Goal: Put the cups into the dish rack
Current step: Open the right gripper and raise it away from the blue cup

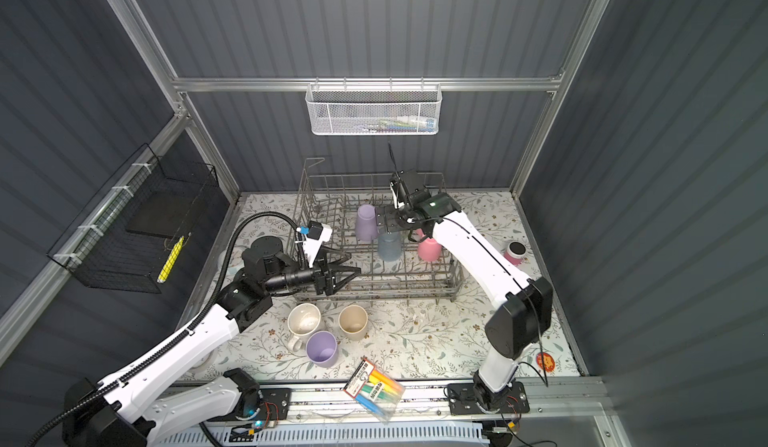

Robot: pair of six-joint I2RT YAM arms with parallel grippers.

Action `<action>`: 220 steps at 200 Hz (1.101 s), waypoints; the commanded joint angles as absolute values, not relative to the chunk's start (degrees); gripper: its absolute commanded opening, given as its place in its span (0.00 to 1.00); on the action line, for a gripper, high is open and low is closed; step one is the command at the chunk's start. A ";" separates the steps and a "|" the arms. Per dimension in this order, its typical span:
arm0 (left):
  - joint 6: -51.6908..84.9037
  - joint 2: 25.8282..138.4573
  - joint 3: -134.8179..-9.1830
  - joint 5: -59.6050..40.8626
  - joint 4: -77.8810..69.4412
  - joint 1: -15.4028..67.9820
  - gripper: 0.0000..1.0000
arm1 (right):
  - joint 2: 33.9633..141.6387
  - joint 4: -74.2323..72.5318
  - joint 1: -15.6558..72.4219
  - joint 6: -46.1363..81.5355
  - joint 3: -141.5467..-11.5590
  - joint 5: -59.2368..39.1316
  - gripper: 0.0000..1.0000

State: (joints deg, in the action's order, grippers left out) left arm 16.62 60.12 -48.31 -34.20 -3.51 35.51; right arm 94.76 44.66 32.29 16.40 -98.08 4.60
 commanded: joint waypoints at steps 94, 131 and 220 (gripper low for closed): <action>7.25 59.98 -65.53 -16.61 28.22 50.11 0.76 | 60.13 39.88 31.94 18.45 -68.75 8.84 0.99; 6.59 62.49 -67.12 -5.01 35.82 60.62 0.75 | 53.88 39.99 31.72 20.76 -63.56 9.12 0.99; 9.63 67.66 -65.20 4.50 41.88 67.50 0.74 | 46.99 42.47 30.71 22.55 -58.48 11.09 0.99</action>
